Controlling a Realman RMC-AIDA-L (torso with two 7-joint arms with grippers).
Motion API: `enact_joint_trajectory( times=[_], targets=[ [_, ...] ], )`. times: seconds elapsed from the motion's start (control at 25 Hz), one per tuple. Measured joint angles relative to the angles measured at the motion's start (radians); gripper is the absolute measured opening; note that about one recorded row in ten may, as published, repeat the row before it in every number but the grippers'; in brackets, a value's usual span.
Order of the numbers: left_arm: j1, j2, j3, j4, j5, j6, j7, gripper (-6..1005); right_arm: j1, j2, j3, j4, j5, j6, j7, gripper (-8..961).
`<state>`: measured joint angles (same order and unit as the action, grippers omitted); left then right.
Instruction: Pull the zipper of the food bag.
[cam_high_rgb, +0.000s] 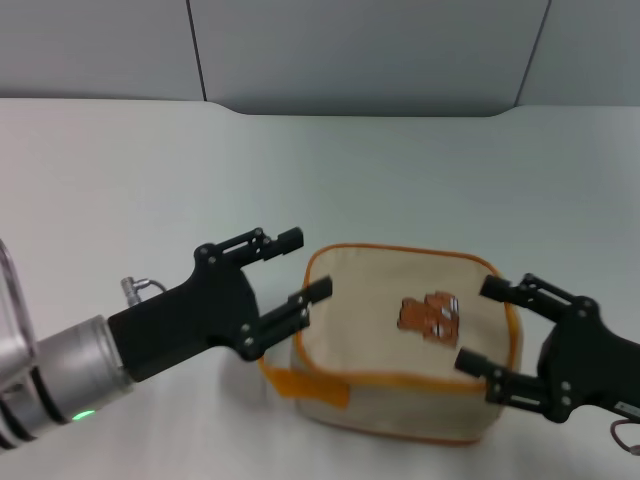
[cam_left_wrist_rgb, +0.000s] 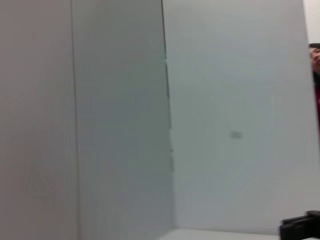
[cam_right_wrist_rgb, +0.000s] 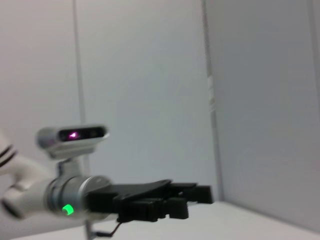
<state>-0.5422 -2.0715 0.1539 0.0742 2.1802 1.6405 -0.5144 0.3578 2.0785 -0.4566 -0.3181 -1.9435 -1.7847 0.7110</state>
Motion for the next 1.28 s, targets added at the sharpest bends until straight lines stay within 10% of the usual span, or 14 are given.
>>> enact_joint_trajectory(
  times=[0.16, 0.36, 1.28],
  targets=[
    [-0.001, 0.001, 0.087, 0.122, 0.054, 0.083, -0.117, 555, 0.037, -0.003, -0.06, -0.044, -0.04, -0.005, 0.083, 795],
    [0.023, 0.001, 0.225, 0.251, 0.064, 0.18, -0.246, 781, 0.066, -0.021, -0.144, -0.055, -0.045, -0.008, 0.162, 830],
    [0.08, -0.002, 0.243, 0.294, 0.059, 0.198, -0.257, 822, 0.075, -0.022, -0.15, -0.065, -0.054, -0.026, 0.175, 832]
  ],
)
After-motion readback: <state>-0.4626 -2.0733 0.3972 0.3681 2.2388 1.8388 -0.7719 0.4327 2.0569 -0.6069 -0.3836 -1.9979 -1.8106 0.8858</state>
